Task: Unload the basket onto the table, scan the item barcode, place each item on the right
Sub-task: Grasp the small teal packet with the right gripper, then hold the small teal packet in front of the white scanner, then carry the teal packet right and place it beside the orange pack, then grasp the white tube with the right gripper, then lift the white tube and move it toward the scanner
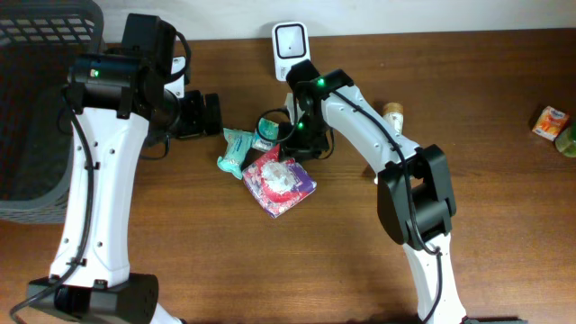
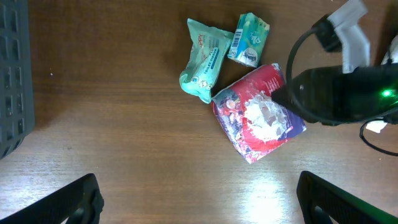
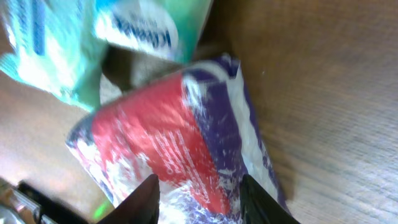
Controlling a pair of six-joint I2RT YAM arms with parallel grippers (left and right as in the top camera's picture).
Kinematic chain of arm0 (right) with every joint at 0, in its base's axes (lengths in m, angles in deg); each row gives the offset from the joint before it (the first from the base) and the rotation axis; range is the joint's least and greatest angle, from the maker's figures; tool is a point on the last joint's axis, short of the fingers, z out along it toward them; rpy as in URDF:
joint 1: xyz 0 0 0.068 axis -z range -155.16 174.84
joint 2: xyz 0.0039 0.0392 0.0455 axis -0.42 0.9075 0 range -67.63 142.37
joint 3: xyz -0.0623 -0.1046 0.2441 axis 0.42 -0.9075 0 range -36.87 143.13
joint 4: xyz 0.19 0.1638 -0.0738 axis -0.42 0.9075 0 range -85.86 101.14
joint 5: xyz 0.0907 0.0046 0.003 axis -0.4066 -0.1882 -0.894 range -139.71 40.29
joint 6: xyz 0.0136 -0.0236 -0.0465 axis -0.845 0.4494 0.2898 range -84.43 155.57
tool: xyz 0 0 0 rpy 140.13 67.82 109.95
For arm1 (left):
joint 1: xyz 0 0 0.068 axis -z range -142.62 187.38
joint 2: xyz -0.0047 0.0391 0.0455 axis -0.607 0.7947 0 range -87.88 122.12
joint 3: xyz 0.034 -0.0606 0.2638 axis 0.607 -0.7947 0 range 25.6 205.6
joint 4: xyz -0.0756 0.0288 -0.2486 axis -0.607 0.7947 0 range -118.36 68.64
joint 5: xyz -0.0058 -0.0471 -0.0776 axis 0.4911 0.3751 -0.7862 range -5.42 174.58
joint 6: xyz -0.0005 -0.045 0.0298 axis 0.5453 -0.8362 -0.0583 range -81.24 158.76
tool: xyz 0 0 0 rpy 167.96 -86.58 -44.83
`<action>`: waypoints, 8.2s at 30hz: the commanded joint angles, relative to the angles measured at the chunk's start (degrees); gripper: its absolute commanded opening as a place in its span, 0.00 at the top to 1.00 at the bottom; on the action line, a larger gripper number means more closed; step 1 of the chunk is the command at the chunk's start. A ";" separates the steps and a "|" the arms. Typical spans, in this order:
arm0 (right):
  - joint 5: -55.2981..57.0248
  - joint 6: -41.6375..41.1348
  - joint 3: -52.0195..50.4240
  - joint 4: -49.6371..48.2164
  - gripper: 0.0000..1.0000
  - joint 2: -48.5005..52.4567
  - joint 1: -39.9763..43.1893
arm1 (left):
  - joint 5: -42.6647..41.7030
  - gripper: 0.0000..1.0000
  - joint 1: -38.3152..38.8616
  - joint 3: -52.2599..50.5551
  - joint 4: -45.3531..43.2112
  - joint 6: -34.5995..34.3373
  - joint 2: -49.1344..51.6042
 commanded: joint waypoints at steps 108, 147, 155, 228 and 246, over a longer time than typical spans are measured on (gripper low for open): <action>7.58 4.81 2.91 -20.26 0.96 1.01 15.34 | 0.24 0.01 0.22 0.15 -0.07 0.87 -0.07; 48.35 5.27 4.98 -23.06 0.96 -1.66 46.23 | 0.22 0.01 0.22 0.15 -0.07 0.87 -0.07; 45.57 5.31 3.48 -25.94 0.85 2.12 56.30 | 0.22 0.01 0.22 0.15 -0.07 0.87 -0.07; 44.15 -10.12 -20.22 -0.83 0.67 -9.35 18.82 | 0.24 0.01 0.22 0.15 -0.07 0.87 -0.07; 1.33 -1.05 -27.45 -22.93 0.81 -9.31 20.61 | 0.24 0.01 0.22 0.15 -0.07 0.87 -0.07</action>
